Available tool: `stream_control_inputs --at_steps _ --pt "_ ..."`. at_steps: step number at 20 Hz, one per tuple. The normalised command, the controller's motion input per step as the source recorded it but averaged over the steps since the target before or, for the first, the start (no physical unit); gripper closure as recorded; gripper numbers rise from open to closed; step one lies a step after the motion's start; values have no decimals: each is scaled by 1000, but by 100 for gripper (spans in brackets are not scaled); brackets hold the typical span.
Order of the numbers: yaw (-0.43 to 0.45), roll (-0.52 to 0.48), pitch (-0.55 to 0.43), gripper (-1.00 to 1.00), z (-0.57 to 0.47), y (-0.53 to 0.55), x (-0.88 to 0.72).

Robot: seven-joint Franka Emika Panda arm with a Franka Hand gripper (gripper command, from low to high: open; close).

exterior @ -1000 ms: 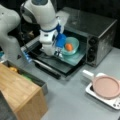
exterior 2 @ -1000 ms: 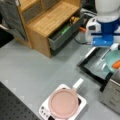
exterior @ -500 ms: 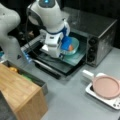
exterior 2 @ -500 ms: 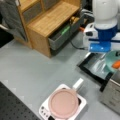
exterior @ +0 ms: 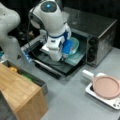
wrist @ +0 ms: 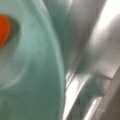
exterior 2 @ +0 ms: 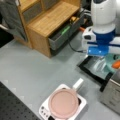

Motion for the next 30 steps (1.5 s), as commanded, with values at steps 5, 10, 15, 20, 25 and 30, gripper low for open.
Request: stream_control_inputs --at_steps 5,10,15,20,25,30 --pt "1 -23 -40 -100 -92 -32 -83" --pt "13 -29 -70 100 -90 -63 -166" --pt "19 -31 -111 100 -125 -53 -190" --pt "13 -24 -155 100 -156 -22 -201" --pt "15 -8 -168 100 -122 42 -194" --pt "29 2 -159 100 -61 32 -173"
